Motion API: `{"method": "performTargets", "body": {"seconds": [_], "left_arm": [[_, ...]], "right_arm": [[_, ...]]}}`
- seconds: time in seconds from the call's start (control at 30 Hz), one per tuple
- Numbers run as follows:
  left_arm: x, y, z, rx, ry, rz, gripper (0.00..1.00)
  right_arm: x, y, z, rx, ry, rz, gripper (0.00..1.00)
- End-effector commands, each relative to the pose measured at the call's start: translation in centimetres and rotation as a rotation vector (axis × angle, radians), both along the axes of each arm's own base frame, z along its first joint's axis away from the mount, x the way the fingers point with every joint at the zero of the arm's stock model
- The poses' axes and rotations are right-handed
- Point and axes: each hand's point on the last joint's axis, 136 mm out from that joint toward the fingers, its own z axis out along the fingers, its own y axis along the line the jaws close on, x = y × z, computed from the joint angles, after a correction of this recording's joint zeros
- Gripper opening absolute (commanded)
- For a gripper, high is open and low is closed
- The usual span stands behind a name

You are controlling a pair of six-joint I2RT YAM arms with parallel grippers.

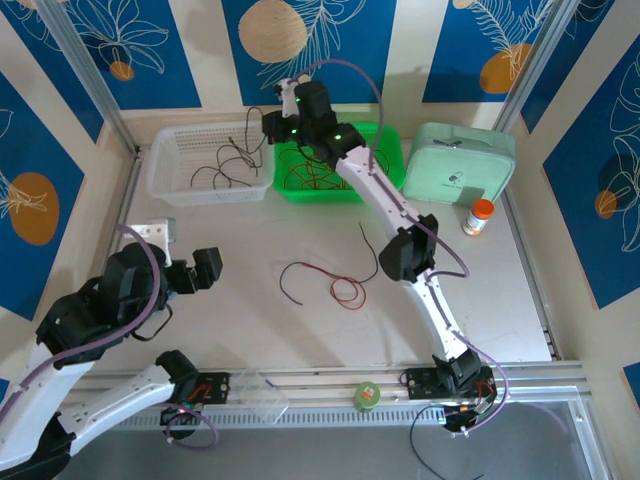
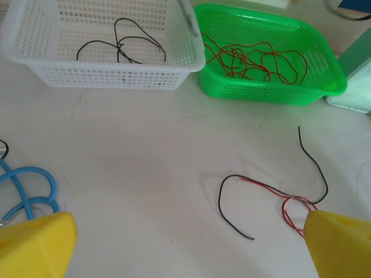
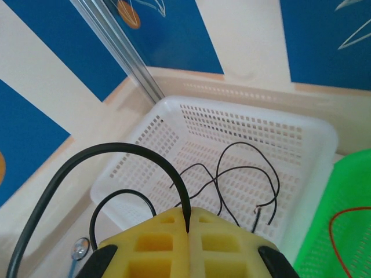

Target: Untangle the cables

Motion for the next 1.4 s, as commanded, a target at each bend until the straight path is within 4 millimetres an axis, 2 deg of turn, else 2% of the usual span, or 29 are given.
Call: {"method": "performTargets", "body": {"seconds": [0.0,0.17,0.23,0.4,0.53,0.57,0.63,0.77,0.8,0.87,1.0,1.1,1.2,1.37], "left_arm": [[0.2,-0.8,-0.7,0.018,0.012,-0.04,1.0],[0.3,-1.8,-2.0,0.002,0.042,-0.069,1.0],[0.4,-1.9,-2.2,0.001,0.044,-0.073,1.0],[0.6,-2.2,-1.9,-0.005,0.033,-0.081,1.0],[0.7,-2.5,-2.0,-0.008,0.037,-0.089,1.0],[0.7,-2.5,-2.1,-0.007,0.039,-0.091,1.0],[0.7,-2.7,-2.3,-0.006,0.048,-0.094,1.0],[0.8,-3.1,-2.9,-0.01,0.069,-0.104,1.0],[0.8,-3.2,-3.0,-0.01,0.076,-0.106,1.0],[0.8,-3.5,-3.2,-0.009,0.089,-0.113,1.0],[0.8,-3.8,-4.2,0.01,0.136,-0.12,1.0],[0.9,-4.4,-5.7,0.04,0.197,-0.133,0.99],[1.1,-5.7,-8.0,0.068,0.283,-0.163,0.94],[1.9,-8.5,-13.0,0.107,0.435,-0.223,0.86]], "right_arm": [[1.8,2.0,-0.5,0.034,-0.112,-0.018,0.0],[2.3,4.9,-4.8,-0.055,-0.203,-0.02,0.0],[2.5,5.5,-6.7,-0.106,-0.225,-0.038,0.0],[3.7,4.6,-10.8,-0.164,-0.17,-0.104,0.0],[4.2,3.9,-12.7,-0.196,-0.133,-0.129,0.0],[4.1,3.8,-12.9,-0.204,-0.127,-0.129,0.02],[3.8,3.8,-13.0,-0.214,-0.118,-0.118,0.18],[3.1,4.1,-11.5,-0.208,-0.124,-0.094,0.5],[2.9,4.2,-10.9,-0.204,-0.133,-0.089,0.56],[2.5,4.3,-9.2,-0.199,-0.158,-0.081,0.6],[1.5,4.1,-5.3,-0.179,-0.198,-0.073,0.61],[0.6,3.1,-2.2,-0.168,-0.198,-0.092,0.61],[-0.1,0.6,0.0,-0.168,-0.144,-0.154,0.57],[-2.4,-4.6,1.5,-0.19,0.009,-0.262,0.46]]}}
